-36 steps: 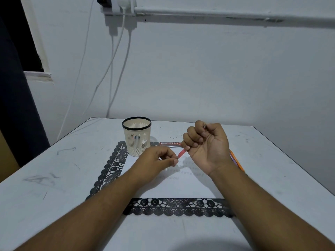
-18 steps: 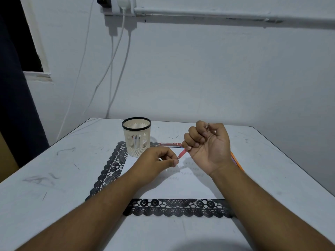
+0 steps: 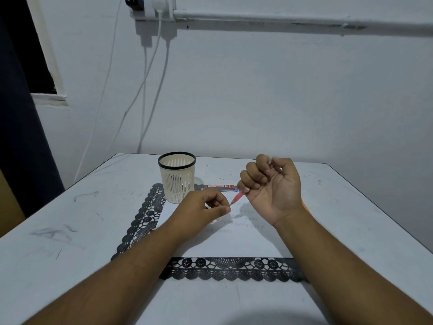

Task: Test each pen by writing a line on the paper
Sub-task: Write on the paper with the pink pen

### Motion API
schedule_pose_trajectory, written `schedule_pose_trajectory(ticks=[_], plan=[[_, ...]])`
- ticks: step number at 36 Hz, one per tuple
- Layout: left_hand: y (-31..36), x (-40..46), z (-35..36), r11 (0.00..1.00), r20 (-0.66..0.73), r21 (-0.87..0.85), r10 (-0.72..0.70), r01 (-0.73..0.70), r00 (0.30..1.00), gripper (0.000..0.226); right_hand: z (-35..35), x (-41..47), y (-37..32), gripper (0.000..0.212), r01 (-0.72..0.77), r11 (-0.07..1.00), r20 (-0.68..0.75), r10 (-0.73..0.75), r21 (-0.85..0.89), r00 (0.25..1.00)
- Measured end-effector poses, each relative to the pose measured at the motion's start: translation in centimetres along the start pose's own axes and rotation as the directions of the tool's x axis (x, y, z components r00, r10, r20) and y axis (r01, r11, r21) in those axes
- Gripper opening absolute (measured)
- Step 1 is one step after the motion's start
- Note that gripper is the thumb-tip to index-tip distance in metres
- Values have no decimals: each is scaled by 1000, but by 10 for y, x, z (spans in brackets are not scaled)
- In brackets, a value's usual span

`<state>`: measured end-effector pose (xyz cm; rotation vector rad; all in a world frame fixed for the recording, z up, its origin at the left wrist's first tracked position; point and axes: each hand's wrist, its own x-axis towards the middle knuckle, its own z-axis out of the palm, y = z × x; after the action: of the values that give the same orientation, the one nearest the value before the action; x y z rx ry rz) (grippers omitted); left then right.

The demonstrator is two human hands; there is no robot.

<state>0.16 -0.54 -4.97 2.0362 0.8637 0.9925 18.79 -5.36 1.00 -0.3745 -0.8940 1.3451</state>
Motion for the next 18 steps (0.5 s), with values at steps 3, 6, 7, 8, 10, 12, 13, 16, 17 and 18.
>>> schedule_pose_trajectory(ticks=[3, 6, 7, 8, 10, 12, 13, 16, 17, 18], plan=[[2, 0, 0, 1000, -13, -21, 9, -9, 1000, 7, 0, -1, 0, 26, -9, 1000, 6, 9, -10, 1000], [4, -1, 0, 999, -4, -39, 14, -14, 1000, 5, 1, -2, 1, 27, -5, 1000, 32, 5, -17, 999], [4, -1, 0, 999, 1, -42, 14, -14, 1000, 4, 1, -2, 1, 27, -10, 1000, 40, 11, -20, 999], [4, -1, 1, 999, 8, -43, 13, -13, 1000, 4, 2, -2, 2, 27, -18, 999, 46, 19, -27, 999], [5, -2, 2, 999, 24, -41, 12, -11, 1000, 3, 2, -3, 3, 27, -34, 998, 49, 36, -45, 998], [7, -2, 3, 998, 46, -59, 6, -4, 999, 2, 3, -3, 5, 28, -41, 997, 57, 44, -63, 997], [6, -2, 3, 997, 58, -78, 1, 3, 998, 3, 4, -4, 7, 28, -43, 996, 63, 48, -72, 997], [8, -3, 5, 991, 88, -131, 9, 3, 996, 10, 6, -4, 13, 24, -65, 994, 55, 70, -88, 996], [9, -3, 5, 989, 92, -146, 7, 7, 996, 15, 8, -4, 15, 20, -73, 993, 50, 78, -98, 996], [10, -4, 6, 986, 92, -166, 6, 10, 996, 18, 9, -5, 18, 16, -75, 989, 40, 80, -125, 996]])
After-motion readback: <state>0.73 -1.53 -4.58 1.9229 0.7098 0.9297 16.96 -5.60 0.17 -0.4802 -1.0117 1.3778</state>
